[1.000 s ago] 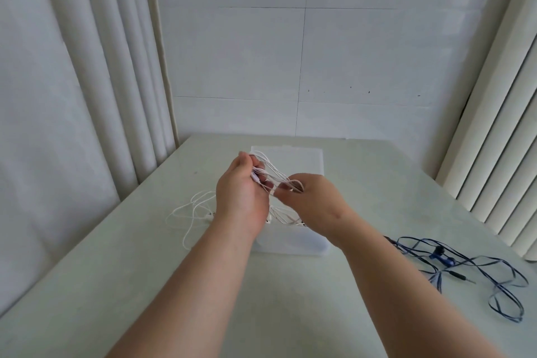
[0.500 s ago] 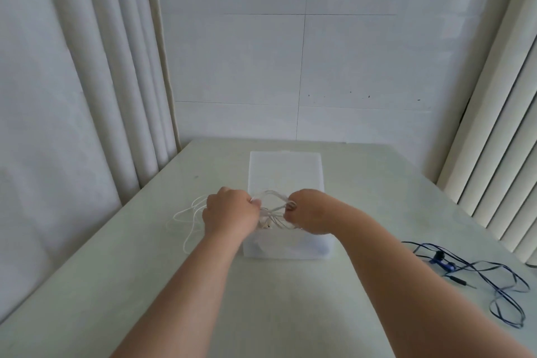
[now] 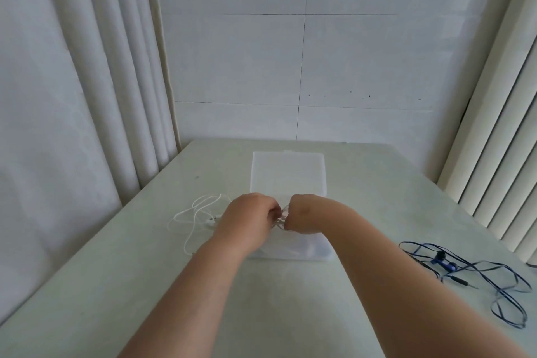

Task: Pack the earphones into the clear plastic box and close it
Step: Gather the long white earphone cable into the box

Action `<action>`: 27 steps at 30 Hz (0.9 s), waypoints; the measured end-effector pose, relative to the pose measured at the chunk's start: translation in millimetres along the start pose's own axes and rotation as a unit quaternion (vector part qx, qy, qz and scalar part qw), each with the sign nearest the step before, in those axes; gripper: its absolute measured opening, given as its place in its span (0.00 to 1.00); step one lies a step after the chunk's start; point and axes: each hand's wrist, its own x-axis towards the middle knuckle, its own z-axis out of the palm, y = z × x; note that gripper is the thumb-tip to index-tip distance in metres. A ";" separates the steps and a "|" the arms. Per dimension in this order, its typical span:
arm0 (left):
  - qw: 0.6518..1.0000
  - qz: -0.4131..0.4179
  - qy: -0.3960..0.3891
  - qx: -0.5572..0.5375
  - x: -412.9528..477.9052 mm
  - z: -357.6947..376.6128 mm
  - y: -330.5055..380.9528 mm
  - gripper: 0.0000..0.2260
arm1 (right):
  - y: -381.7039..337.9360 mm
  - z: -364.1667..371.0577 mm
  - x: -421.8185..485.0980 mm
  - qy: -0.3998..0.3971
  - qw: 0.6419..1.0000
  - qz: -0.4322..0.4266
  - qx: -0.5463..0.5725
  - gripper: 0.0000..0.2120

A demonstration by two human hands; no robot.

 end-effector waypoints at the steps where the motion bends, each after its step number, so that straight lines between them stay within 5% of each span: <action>1: 1.000 -0.003 -0.002 0.006 0.9 -0.4 0.9 0.10 | 2.6 2.4 0.5 0.011 0.999 0.002 0.043 0.11; 4: 1.000 -0.012 -0.024 0.015 2.0 -1.8 3.1 0.14 | 9.8 12.3 -3.5 0.070 0.992 -0.006 0.104 0.26; 9: 0.999 -0.025 -0.026 0.007 1.2 -2.1 4.2 0.17 | 18.0 18.3 -11.6 0.175 0.984 -0.034 0.016 0.11; 12: 0.999 -0.033 0.002 0.023 2.0 -0.1 5.4 0.16 | 21.4 16.4 -14.2 0.207 0.973 -0.039 -0.097 0.11; 14: 0.998 -0.039 0.029 0.050 3.2 1.9 4.5 0.15 | 24.1 15.0 -11.9 0.187 0.979 -0.040 -0.076 0.10; 18: 0.991 -0.090 -0.015 -0.099 3.2 1.9 0.0 0.13 | 24.5 14.7 -10.9 0.137 0.988 -0.039 0.054 0.16; 22: 0.966 -0.095 0.001 -0.242 0.0 -6.6 1.6 0.13 | 26.5 20.2 -9.6 0.208 0.976 -0.046 0.039 0.15; 27: 0.937 -0.109 0.040 -0.328 -7.6 -15.4 -5.0 0.15 | 28.4 23.4 -18.9 0.261 0.946 -0.061 0.180 0.20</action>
